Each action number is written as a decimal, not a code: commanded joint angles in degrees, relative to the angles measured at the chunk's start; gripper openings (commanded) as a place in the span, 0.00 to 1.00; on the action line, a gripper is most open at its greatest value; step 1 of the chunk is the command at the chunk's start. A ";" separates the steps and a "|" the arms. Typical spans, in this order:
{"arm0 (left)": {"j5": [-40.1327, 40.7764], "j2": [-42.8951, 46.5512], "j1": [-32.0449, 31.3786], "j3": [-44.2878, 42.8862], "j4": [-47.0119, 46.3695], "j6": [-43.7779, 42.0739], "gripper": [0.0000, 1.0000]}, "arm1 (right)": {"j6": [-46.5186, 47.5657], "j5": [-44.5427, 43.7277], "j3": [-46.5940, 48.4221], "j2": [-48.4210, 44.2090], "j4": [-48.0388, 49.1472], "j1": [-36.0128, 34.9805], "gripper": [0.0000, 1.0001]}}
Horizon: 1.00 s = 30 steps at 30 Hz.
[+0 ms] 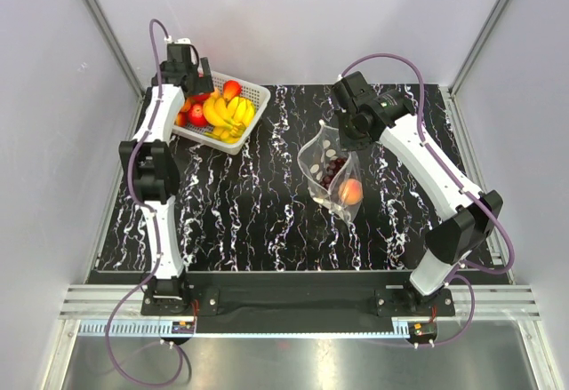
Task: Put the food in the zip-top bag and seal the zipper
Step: Pick up the fake fruit from the bin.
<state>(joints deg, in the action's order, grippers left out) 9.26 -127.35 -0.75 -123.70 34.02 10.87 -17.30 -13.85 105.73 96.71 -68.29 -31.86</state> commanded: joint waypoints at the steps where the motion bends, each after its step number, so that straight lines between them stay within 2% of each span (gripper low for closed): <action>1: -1.87 -2.28 0.23 -4.53 -2.37 -4.81 0.99 | 1.22 1.01 2.02 -1.78 0.88 -0.58 0.00; 5: -2.84 -6.50 0.05 -6.81 -4.13 -5.51 0.99 | 1.48 1.37 1.76 -2.31 1.32 -0.58 0.00; 12: -4.43 -8.97 -1.00 -4.63 -12.65 -6.39 0.99 | 1.65 2.24 1.49 -3.28 1.67 -0.58 0.00; 15: -4.25 -8.09 -1.61 -0.94 -18.36 -9.11 0.86 | 1.48 2.77 1.23 -3.45 1.58 -0.58 0.00; 16: -3.03 -7.57 -1.88 0.03 -20.90 -9.46 0.77 | 1.48 2.86 1.06 -3.45 1.67 -0.58 0.00; 18: -1.18 -7.82 -2.32 0.22 -21.54 -10.17 0.73 | 1.39 2.69 0.79 -3.81 1.93 -0.58 0.00; 19: -0.56 -8.35 -2.32 -0.31 -20.93 -10.43 0.66 | 1.48 2.77 0.79 -3.89 1.93 -0.58 0.00; 21: -0.73 -8.18 -2.41 -0.93 -20.75 -10.52 0.61 | 1.48 2.77 0.97 -3.81 1.67 -0.58 0.00; 23: -0.90 -5.74 -2.58 1.25 -21.36 -10.52 0.56 | 1.39 2.77 1.14 -3.72 1.67 -0.58 0.00; 27: -1.26 3.23 -3.46 11.80 -28.91 -11.58 0.54 | 1.39 2.33 1.23 -3.81 1.41 -0.58 0.00; 30: -2.13 8.58 -3.38 14.01 -26.65 -11.05 0.54 | 1.39 2.33 1.23 -3.72 1.32 -0.58 0.00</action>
<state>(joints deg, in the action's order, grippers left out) 7.42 -128.66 -3.86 -110.85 11.77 0.43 -16.45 -12.29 105.73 95.61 -68.36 -31.86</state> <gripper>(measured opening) 0.762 0.013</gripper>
